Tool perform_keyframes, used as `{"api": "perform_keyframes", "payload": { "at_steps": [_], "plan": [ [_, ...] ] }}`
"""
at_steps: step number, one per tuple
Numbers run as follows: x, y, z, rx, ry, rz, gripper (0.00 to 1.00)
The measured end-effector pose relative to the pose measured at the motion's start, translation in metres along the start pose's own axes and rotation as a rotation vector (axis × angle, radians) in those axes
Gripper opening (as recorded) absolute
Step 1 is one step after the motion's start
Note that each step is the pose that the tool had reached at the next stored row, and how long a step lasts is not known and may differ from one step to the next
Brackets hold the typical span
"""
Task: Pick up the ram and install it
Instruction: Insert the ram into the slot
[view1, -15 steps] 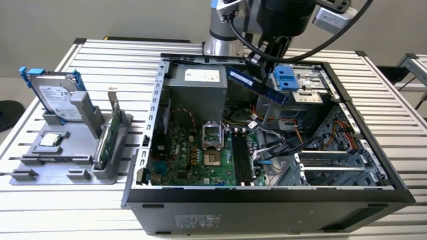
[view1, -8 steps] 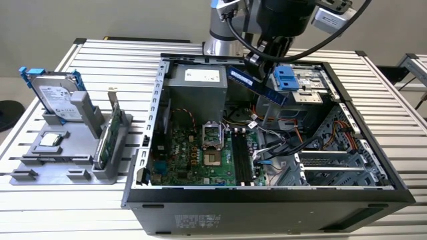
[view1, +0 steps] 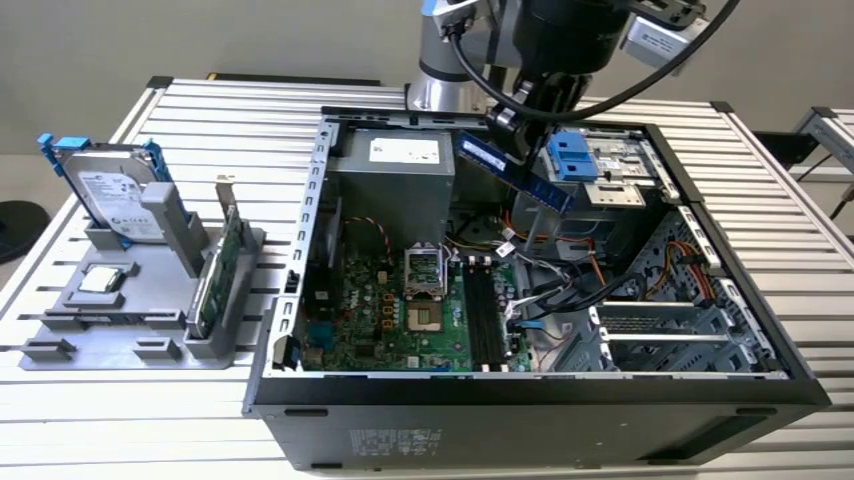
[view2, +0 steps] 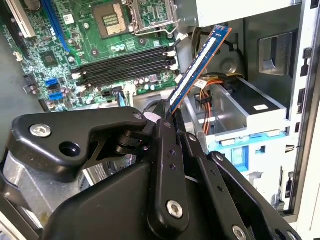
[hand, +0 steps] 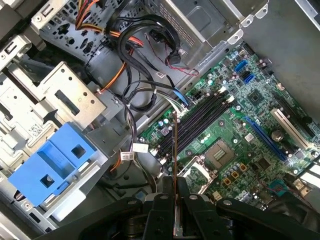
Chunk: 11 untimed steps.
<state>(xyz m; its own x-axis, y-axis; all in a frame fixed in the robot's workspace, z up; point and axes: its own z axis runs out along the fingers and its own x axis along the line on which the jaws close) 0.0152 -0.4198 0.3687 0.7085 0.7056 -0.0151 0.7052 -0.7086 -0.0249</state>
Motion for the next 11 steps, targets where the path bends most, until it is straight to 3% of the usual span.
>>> {"api": "perform_keyframes", "payload": {
  "at_steps": [11],
  "plan": [
    [0.0000,0.0000,0.0003,0.0006,0.0011,0.043,0.00]
  ]
}}
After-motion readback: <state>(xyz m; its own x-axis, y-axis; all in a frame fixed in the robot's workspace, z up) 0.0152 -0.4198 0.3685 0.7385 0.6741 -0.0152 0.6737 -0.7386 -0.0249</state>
